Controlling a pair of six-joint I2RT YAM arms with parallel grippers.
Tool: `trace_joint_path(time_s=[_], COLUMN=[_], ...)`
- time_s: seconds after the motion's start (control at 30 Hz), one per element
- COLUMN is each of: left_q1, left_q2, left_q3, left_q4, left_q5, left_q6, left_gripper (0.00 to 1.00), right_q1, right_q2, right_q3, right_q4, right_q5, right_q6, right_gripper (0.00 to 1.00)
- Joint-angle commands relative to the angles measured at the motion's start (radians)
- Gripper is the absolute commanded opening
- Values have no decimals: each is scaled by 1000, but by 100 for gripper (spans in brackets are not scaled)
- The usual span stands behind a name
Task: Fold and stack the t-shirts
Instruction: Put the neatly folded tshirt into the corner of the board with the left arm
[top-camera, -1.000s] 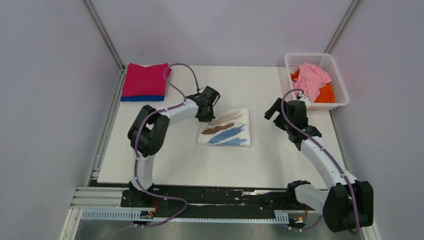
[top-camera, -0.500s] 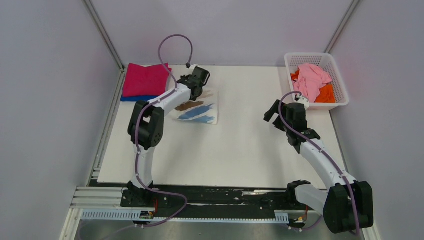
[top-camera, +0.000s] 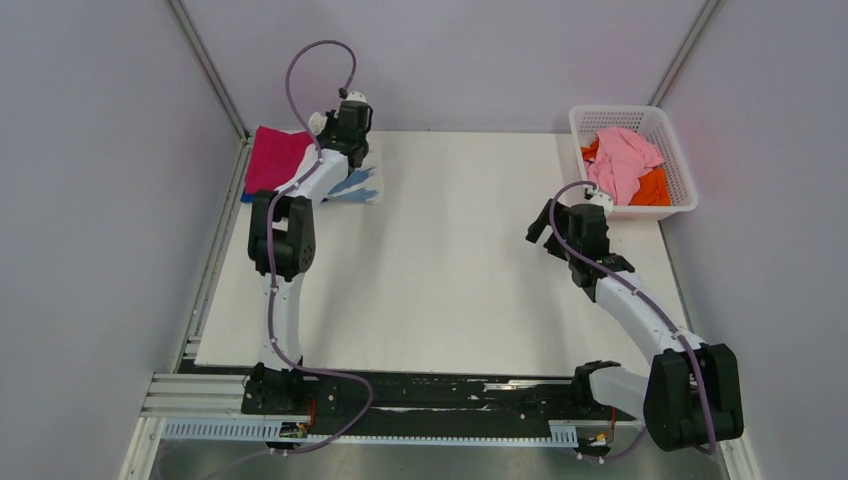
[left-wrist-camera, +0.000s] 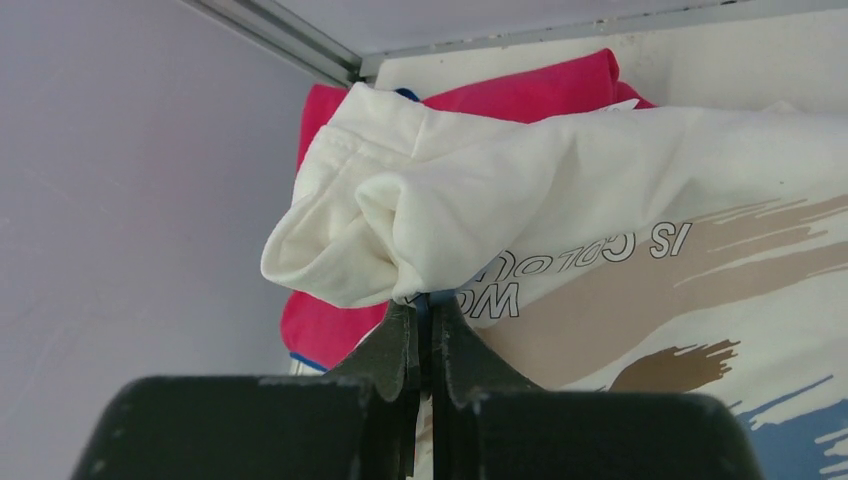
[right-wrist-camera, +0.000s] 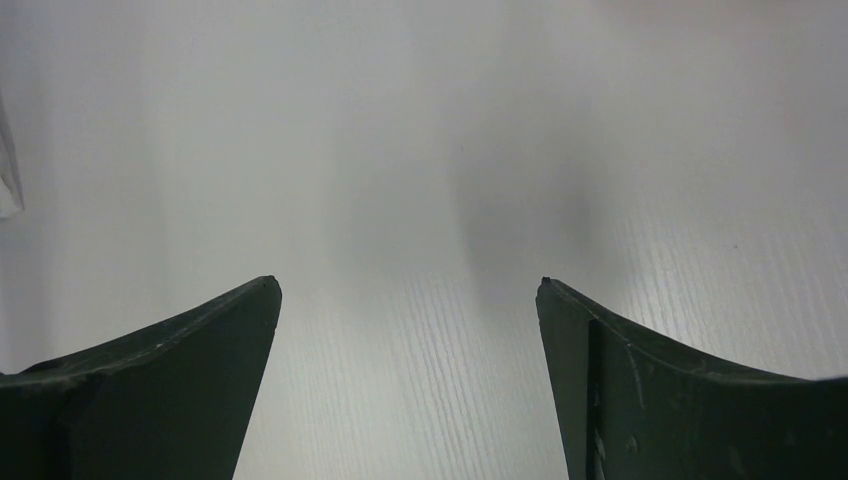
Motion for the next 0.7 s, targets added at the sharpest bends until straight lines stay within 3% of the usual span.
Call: trace_joint_path(time_s=[0.0, 0.47, 0.67], left_q1=[35, 44, 44], left_q2=[-4, -113, -172], left_q3=[77, 123, 135], left_q4=[103, 77, 40], left_q5=[49, 84, 95], left_q6=[107, 294, 303], left_gripper=[0, 0, 0], right_q1=[-4, -4, -4], right_q2=[30, 38, 33], right_q3=[10, 21, 22], right_q4=[58, 56, 44], right_q5=[29, 44, 58], right_q6=[-25, -29, -20], right_gripper=[100, 100, 100])
